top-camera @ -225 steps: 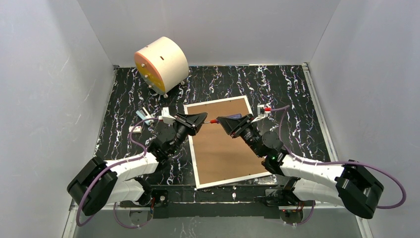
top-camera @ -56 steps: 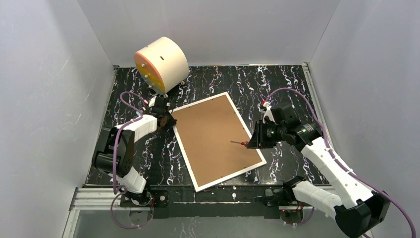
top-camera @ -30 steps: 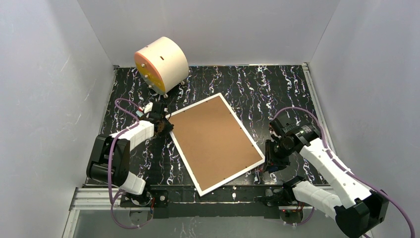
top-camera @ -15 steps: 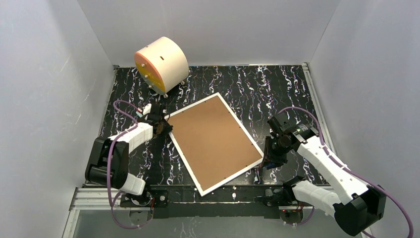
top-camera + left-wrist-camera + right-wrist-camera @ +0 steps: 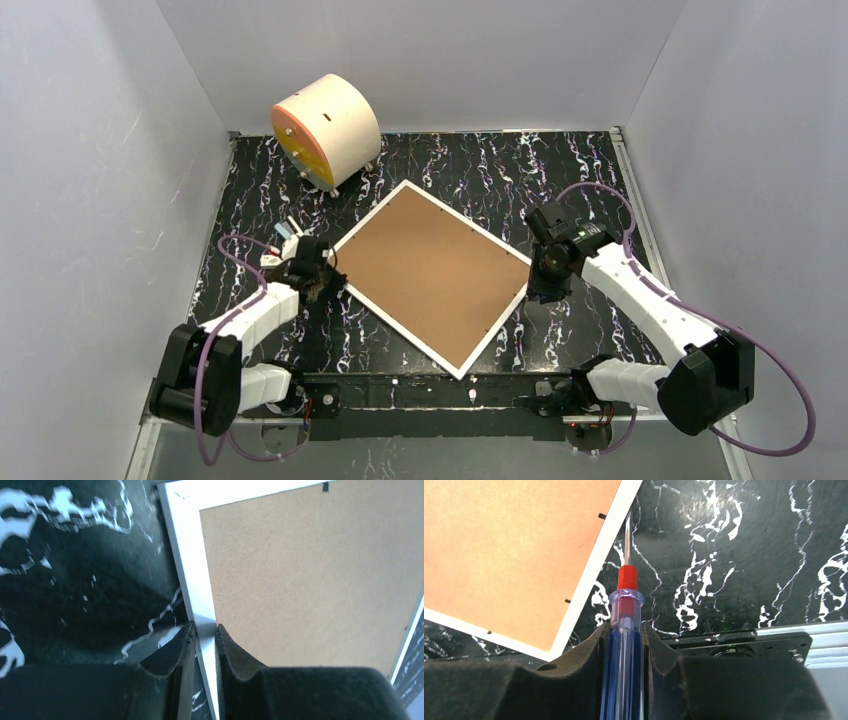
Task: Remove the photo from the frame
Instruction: Adjust the photo frame at the center of the board.
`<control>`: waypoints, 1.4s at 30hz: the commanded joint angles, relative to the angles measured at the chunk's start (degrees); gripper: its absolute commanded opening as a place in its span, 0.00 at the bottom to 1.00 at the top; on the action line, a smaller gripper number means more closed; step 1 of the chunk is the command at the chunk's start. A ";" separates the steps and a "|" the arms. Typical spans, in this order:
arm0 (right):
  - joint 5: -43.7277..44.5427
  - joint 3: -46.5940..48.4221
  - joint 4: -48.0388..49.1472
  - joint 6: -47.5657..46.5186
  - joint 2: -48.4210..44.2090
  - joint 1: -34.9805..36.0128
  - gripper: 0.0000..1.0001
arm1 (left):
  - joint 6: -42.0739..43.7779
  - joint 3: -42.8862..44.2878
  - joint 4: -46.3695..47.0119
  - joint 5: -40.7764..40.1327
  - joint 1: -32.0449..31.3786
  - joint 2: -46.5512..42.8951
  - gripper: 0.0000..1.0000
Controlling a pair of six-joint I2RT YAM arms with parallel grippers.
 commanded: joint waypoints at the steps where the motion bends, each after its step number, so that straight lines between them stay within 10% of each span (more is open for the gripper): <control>1: 4.21 3.49 5.60 -1.18 1.68 -0.17 0.01 | -5.01 -5.49 -3.63 3.41 -6.90 -4.77 0.00; 12: 10.45 6.75 5.99 -3.86 4.13 -0.42 0.01 | -17.27 -13.25 -9.38 -2.02 -21.06 -21.98 0.04; 22: 8.66 13.10 1.53 -5.36 2.24 -0.67 0.01 | 18.74 16.35 -17.73 -11.77 -19.68 -7.78 0.98; 30: -4.75 9.33 6.73 -4.88 -1.66 -0.69 0.01 | 40.57 34.43 -15.64 10.65 -3.34 17.21 0.99; 42: -10.13 6.76 8.41 -4.28 -5.03 -0.68 0.01 | 47.12 37.36 -12.32 13.83 5.20 29.58 0.98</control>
